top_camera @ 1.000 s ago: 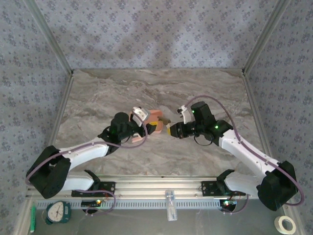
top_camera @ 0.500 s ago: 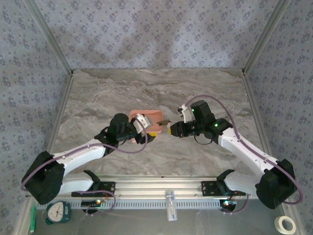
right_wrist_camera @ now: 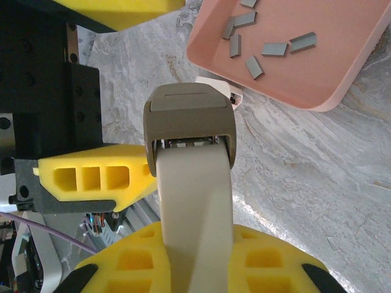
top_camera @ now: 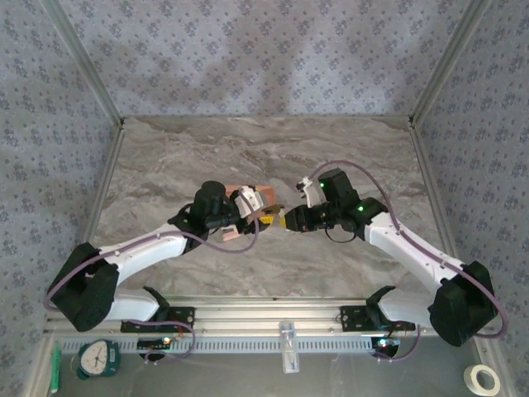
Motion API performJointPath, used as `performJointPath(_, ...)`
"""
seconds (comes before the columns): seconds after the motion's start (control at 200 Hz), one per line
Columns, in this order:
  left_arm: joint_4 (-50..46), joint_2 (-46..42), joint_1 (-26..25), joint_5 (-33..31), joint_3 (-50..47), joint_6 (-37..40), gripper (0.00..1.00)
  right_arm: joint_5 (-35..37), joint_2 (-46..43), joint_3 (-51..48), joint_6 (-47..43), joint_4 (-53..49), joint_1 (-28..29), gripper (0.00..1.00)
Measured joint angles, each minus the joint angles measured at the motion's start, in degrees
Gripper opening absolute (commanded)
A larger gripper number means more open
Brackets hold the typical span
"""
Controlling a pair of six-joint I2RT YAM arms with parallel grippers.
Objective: Load the staples into the stapler
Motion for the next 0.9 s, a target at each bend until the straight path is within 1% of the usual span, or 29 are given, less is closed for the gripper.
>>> performJointPath(0.235, -1.9, 1.7, -1.0, 2.5, 2.3, 2.7, 0.50, -0.5, 0.2, 0.0, -0.2, 0.0, 0.3, 0.08)
performJointPath(0.335, -3.1, 1.8, -1.5, 2.9, 3.2, 3.7, 0.42, -0.6, 0.3, 0.0, -0.2, 0.0, 0.3, 0.09)
performJointPath(0.44, -3.5, 1.9, -1.7, 3.3, 3.4, 4.4, 0.33, -0.6, 0.3, 0.2, -0.6, -0.1, 0.3, 0.12)
performJointPath(0.5, -3.9, 1.9, -1.7, 3.2, 3.4, 4.5, 0.29, -0.5, 0.3, 0.4, -0.8, -0.3, 0.3, 0.18)
performJointPath(0.54, -4.3, 1.9, -1.7, 3.2, 3.4, 4.6, 0.27, -0.2, 0.3, 0.6, -0.9, -0.5, 0.3, 0.24)
performJointPath(0.58, -4.6, 1.9, -1.7, 3.2, 3.4, 4.2, 0.25, 0.1, 0.3, 0.8, -1.0, -0.7, 0.3, 0.31)
performJointPath(0.64, -4.9, 1.9, -1.8, 2.6, 3.6, 2.8, 0.22, 0.5, 0.3, 1.0, -1.8, -0.9, 0.3, 0.47)
performJointPath(0.645, -4.9, 1.9, -1.8, 2.6, 3.6, 2.8, 0.22, 0.6, 0.3, 1.0, -2.0, -0.9, 0.3, 0.50)
performJointPath(0.71, -5.3, 1.9, -1.8, 1.6, 3.7, 0.2, 0.20, 1.8, -0.4, 1.2, -2.8, -0.8, 0.4, 0.61)
performJointPath(0.78, -5.3, 1.9, -1.8, 0.6, 3.7, -3.8, 0.19, 4.1, -2.3, 1.1, -3.3, -0.3, 0.4, 0.67)
performJointPath(0.9, -3.5, 1.9, -1.8, -1.4, 3.3, -13.7, 0.19, 9.8, -8.7, -1.3, -2.2, 5.1, 0.9, 0.68)
